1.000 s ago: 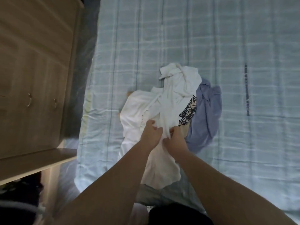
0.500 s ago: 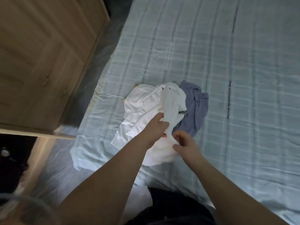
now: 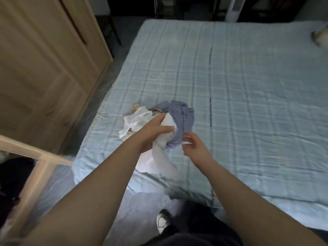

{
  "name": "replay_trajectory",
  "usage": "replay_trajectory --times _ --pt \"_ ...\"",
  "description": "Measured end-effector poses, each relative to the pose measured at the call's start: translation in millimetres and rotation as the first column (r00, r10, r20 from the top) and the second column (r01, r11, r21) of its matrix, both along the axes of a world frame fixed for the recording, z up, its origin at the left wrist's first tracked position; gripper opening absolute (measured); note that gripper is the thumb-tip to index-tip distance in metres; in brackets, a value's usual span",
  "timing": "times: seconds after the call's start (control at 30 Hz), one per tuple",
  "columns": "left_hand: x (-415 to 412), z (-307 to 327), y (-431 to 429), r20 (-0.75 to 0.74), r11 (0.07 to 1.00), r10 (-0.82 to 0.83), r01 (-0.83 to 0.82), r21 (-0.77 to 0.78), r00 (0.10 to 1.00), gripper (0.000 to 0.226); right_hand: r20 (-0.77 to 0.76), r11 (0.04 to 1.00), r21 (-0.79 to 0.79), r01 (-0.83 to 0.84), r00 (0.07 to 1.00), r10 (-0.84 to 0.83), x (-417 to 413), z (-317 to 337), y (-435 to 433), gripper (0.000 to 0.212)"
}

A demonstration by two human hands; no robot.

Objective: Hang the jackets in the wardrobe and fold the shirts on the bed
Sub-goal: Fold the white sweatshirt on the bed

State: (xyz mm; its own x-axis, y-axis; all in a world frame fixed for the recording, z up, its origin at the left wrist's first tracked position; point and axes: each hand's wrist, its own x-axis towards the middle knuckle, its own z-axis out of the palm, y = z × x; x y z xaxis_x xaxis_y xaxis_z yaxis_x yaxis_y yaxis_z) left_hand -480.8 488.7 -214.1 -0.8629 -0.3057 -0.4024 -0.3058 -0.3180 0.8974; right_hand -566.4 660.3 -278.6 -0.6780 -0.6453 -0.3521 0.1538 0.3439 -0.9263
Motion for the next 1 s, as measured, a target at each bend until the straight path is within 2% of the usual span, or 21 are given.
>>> replay_trajectory --times 0.07,0.13,0.2,0.3,0.43,0.53,0.6,0.67,0.77,0.8,0.87,0.93,1.0 --pt "-16 21 16 -0.023 0.996 -0.084 0.084 -0.012 0.996 0.047 -0.054 0.999 -0.019 -0.051 0.997 0.05 -7 20 16 0.06" --pt "-36 41 34 -0.024 0.986 -0.166 0.166 -0.007 0.986 0.053 -0.123 0.993 -0.043 -0.11 0.987 0.104 -19 39 31 0.062" --pt "-58 60 56 -0.04 0.967 -0.256 0.256 -0.014 0.966 0.045 -0.201 0.988 -0.001 -0.151 0.968 0.148 -39 51 47 0.049" --pt "-93 80 92 -0.071 0.931 -0.365 0.363 -0.038 0.928 0.03 -0.324 0.988 0.133 -0.078 0.939 0.118 -89 62 76 0.022" --pt "-139 93 139 -0.064 0.924 -0.382 0.381 -0.027 0.922 0.031 -0.555 0.951 0.308 -0.023 0.808 0.199 -181 75 136 0.004" --pt "-181 91 173 0.011 0.927 -0.376 0.376 -0.012 0.927 0.038 -0.61 0.905 0.424 -0.018 0.734 0.3 -254 96 172 0.016" --pt "-212 87 194 0.128 0.925 -0.376 0.381 -0.012 0.918 0.036 -0.609 0.898 0.438 -0.03 0.725 0.321 -291 115 189 0.035" --pt "-242 84 211 0.247 0.887 -0.439 0.461 -0.036 0.864 0.041 -0.601 0.951 0.304 -0.049 0.765 0.232 -312 135 209 0.043" --pt "-281 79 229 0.358 0.852 -0.462 0.518 -0.076 0.812 0.042 -0.516 0.999 -0.031 -0.022 0.856 0.003 -322 152 245 0.028" --pt "-293 77 233 0.392 0.841 -0.44 0.524 -0.137 0.808 0.036 -0.48 0.996 -0.094 -0.004 0.876 -0.042 -325 153 255 0.025" --pt "-321 69 240 0.421 0.778 -0.339 0.503 -0.378 0.841 0.023 -0.443 0.985 -0.173 0.009 0.892 -0.086 -337 153 271 0.026" --pt "-347 66 248 0.353 0.66 -0.253 0.428 -0.618 0.901 0.019 -0.356 0.972 -0.232 0.049 0.925 -0.132 -351 156 283 0.027" --pt "-371 63 258 0.298 0.596 -0.217 0.368 -0.714 0.93 0.017 -0.214 0.948 -0.295 0.122 0.958 -0.19 -360 165 293 0.034"
